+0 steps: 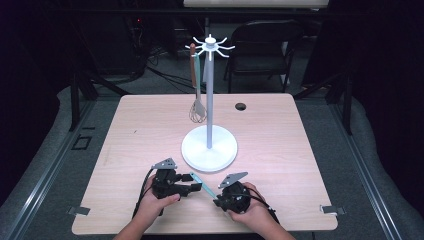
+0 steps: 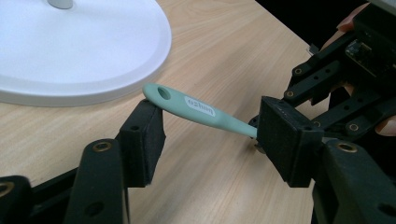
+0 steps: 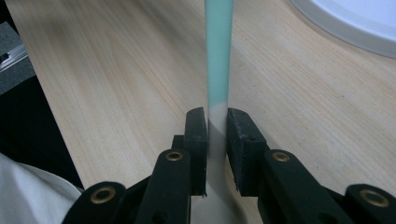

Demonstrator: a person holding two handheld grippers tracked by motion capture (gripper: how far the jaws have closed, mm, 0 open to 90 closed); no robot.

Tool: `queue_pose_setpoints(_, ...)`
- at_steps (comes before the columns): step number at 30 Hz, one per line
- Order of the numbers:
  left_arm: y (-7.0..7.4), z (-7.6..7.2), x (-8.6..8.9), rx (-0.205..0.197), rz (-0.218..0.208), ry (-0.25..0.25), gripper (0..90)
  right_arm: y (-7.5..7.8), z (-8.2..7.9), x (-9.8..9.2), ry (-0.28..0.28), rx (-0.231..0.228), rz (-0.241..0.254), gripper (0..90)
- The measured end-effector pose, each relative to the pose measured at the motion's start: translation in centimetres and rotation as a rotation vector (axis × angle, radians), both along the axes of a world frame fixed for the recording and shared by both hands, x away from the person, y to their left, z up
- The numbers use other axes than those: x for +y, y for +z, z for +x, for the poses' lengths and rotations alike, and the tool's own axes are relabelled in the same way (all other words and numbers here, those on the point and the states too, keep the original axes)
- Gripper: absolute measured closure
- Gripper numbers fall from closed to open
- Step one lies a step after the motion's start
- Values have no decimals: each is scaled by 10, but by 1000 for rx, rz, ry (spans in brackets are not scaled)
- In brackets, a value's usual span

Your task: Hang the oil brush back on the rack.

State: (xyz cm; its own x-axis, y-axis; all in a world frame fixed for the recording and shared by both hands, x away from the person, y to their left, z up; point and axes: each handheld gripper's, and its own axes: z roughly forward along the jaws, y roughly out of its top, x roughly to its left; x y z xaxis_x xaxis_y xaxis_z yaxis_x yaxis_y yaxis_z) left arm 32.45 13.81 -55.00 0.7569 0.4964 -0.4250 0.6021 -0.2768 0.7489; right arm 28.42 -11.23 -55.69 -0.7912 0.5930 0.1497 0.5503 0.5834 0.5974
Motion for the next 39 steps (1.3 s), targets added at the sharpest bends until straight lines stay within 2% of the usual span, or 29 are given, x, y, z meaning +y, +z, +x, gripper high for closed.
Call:
queue_pose_setpoints(4, 4, 1, -2, 4, -11, 5, 452, -2, -1, 0, -4, 1, 4, 779)
queue_pose_setpoints(10, 8, 2, -5, -7, -1, 4, 469, -3, -3, -1, -11, -2, 0, 760)
queue_pose_setpoints(17, 11, 3, -9, -16, -5, 7, 478, -4, -4, -8, -32, 10, 9, 817)
queue_pose_setpoints(26, 12, 4, -11, -9, -2, 5, 493, -1, -2, -7, -41, 6, 25, 825)
queue_pose_setpoints(32, 11, 1, -18, -6, 3, -24, 504, 2, 0, -1, -42, -22, 53, 826)
queue_pose_setpoints(33, 10, 1, -19, -6, 0, -24, 504, 4, 0, 0, -39, -23, 46, 826)
queue_pose_setpoints(39, 10, -1, -24, -3, -4, -26, 520, 5, 3, 6, -66, -44, 83, 826)
